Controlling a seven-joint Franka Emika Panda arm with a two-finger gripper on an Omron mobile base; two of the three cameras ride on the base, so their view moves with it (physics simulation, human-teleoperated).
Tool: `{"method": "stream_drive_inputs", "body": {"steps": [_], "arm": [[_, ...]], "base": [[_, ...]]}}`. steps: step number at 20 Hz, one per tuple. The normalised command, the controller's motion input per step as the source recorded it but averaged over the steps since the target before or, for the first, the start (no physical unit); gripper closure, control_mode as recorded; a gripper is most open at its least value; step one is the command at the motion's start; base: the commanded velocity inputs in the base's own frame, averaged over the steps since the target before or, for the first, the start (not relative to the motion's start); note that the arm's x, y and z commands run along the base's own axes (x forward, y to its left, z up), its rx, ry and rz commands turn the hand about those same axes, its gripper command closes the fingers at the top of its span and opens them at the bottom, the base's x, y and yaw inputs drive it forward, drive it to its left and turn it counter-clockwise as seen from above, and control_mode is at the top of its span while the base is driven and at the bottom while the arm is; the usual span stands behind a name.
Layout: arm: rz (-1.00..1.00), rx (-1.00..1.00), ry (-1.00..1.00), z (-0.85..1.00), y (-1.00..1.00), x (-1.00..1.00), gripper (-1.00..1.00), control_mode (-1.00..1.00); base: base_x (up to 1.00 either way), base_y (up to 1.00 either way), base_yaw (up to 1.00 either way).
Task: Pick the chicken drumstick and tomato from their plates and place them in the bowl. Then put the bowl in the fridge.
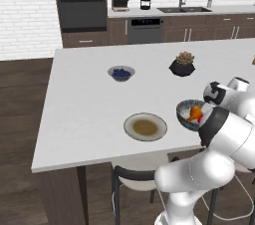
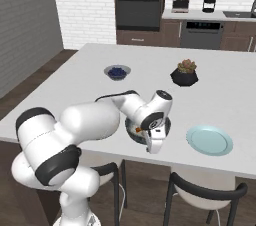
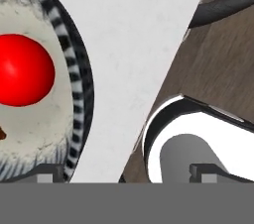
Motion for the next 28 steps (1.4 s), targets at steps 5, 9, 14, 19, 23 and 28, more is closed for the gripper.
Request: {"method": "stream_drive_inputs", "body": {"steps": [5, 9, 14, 19, 23, 28], "arm": [[0.0, 0.0, 0.01, -0.08, 0.15, 0.11, -1.0, -1.0], [0.0, 0.0, 0.0, -0.17, 0.17, 0.06, -1.0, -1.0], [0.0, 0.0, 0.0, -0.21, 0.21, 0.09, -1.0, -1.0], [0.0, 0.0, 0.0, -0.2, 0.21, 0.16, -1.0, -1.0], [-0.02, 0.0, 0.0, -0.04, 0.08, 0.18, -1.0, -1.0], [-0.12, 0.0, 0.0, 0.0, 0.0, 0.03, -1.0, -1.0]], "base": [[0.0, 0.0, 0.0], [0.0, 0.0, 0.0], [0.0, 0.0, 0.0], [0.0, 0.0, 0.0], [0.0, 0.0, 0.0], [0.0, 0.0, 0.0]]}}
